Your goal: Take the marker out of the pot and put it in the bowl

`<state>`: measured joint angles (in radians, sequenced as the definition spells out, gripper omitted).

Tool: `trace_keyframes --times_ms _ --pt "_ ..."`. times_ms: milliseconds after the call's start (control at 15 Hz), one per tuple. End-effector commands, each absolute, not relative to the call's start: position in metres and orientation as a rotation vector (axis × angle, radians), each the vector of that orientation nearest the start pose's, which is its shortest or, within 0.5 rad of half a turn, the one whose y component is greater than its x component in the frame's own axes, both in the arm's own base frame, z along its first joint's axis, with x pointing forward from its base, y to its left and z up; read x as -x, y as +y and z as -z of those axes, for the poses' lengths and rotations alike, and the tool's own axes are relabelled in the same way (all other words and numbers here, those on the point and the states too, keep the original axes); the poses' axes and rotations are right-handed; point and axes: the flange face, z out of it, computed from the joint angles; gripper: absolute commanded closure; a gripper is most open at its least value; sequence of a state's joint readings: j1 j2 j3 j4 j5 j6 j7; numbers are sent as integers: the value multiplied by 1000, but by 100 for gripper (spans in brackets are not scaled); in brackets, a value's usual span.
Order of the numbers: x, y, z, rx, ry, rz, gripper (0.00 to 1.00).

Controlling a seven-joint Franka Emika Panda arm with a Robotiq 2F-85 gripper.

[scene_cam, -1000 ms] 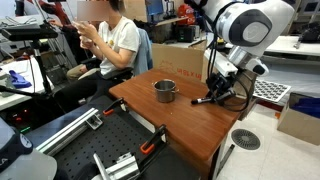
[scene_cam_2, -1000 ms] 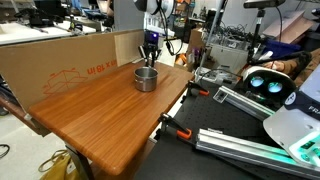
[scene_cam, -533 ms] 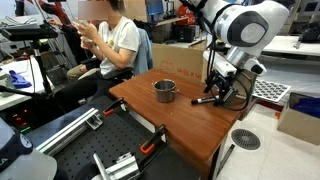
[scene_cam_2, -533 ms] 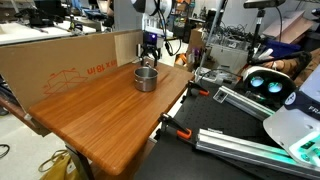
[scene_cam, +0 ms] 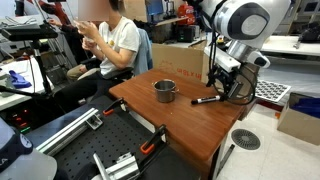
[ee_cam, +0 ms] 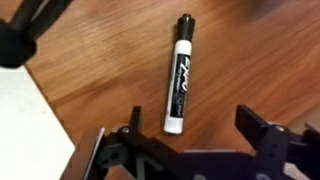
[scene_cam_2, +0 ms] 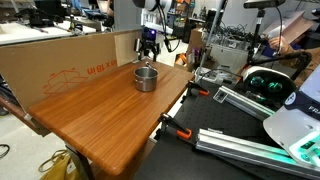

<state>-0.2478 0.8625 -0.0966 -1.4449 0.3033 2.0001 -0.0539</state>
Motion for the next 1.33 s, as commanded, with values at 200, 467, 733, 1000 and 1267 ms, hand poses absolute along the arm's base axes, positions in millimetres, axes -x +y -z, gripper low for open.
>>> trace_keyframes --times_ms 200,467,733,1000,1267 --pt "-613 -185 -226 2897 382 -65 0" --pt "-633 -194 -219 2879 448 -133 0" --pt "-633 -195 -214 2878 450 -140 0" --pt "-634 -195 -215 2879 449 -137 0" --pt "-634 -195 -215 2879 449 -137 0"
